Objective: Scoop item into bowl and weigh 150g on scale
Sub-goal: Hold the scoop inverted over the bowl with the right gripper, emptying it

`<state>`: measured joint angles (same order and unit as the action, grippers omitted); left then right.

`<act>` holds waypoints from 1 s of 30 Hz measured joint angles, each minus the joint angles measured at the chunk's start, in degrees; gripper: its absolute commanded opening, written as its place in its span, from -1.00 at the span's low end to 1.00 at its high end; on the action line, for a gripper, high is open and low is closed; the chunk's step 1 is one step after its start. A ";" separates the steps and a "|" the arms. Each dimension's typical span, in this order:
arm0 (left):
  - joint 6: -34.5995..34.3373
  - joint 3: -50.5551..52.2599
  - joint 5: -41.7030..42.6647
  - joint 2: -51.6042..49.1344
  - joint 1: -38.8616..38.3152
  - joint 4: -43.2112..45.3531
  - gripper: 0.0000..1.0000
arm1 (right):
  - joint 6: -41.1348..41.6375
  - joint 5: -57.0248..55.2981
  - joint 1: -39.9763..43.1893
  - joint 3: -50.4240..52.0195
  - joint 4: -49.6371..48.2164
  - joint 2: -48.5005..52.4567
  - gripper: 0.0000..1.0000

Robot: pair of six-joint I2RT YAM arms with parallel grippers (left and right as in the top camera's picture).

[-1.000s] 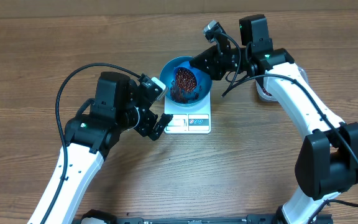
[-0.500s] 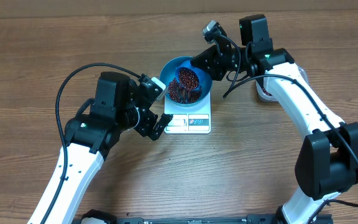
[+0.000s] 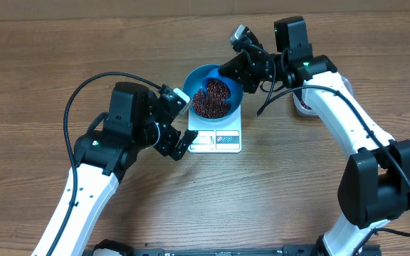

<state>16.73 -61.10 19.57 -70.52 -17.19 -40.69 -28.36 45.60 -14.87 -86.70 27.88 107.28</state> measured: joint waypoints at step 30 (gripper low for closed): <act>0.00 0.00 -0.02 0.00 0.00 0.02 0.99 | -18.80 0.07 0.00 0.00 -2.75 0.00 -0.92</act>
<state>16.73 -61.10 19.55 -70.52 -17.19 -40.66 -47.16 45.67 -14.87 -86.70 25.12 107.28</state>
